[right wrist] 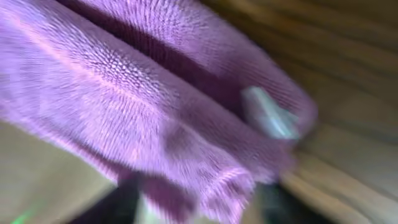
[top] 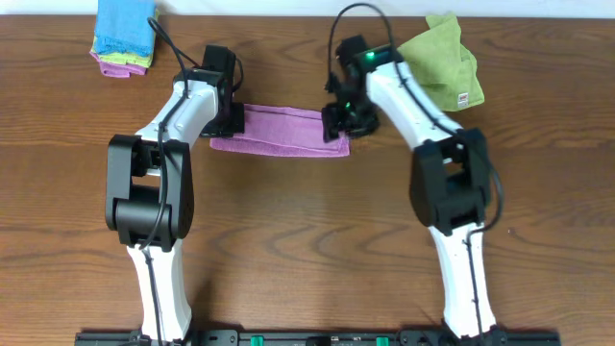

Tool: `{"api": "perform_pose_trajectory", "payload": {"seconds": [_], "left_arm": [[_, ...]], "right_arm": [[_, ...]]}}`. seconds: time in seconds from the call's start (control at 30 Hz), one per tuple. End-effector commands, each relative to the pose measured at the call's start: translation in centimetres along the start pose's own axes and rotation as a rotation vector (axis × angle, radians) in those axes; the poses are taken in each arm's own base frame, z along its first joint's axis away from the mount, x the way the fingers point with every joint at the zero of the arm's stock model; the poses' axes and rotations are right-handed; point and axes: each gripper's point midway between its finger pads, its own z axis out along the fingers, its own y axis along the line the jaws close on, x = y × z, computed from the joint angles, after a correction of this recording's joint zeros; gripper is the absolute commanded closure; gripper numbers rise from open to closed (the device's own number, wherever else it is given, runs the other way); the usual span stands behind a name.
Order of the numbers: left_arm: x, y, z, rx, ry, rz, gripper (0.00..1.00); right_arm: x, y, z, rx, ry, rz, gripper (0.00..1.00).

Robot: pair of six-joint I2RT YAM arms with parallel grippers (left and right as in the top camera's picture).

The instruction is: Fold the cloth

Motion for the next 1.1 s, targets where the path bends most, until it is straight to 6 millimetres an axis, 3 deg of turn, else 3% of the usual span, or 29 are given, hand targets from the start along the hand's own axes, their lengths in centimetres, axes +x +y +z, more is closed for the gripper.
{"api": "perform_pose_trajectory", "payload": {"seconds": [0.0,0.1,0.23,0.27,0.33,0.5,0.87,1.07], "left_arm": [[1.4,0.2,1.8,-0.012,0.063,-0.024,0.94],[1.5,0.1,1.8,-0.009,0.068,-0.024,0.94],[1.6,0.0,1.8,0.002,0.072,-0.024,0.94],[1.6,-0.2,1.8,0.009,0.073,-0.024,0.94],[1.5,-0.4,1.8,0.02,0.07,-0.033,0.94],[1.4,-0.4,1.8,0.022,0.066,-0.036,0.94],[1.5,-0.9,1.8,0.05,0.074,-0.036,0.94],[1.5,-1.0,1.8,0.056,0.074,-0.036,0.94]], "right_arm": [[-2.1,-0.5,-8.5,-0.126,-0.189,-0.024,0.11],[-2.5,-3.1,-12.1,-0.285,-0.268,-0.014,0.09],[-2.0,-3.1,-14.1,-0.657,-0.348,-0.084,0.04],[-1.7,-2.7,-13.6,-0.729,-0.347,-0.096,0.01],[-0.7,-1.5,-10.9,-0.831,-0.297,-0.08,0.01],[0.1,-0.3,-6.9,-0.852,-0.235,-0.078,0.02],[-0.1,-2.4,-2.3,-0.746,-0.226,0.003,0.01],[-0.4,-3.1,-0.9,-0.724,-0.212,0.052,0.01]]}}
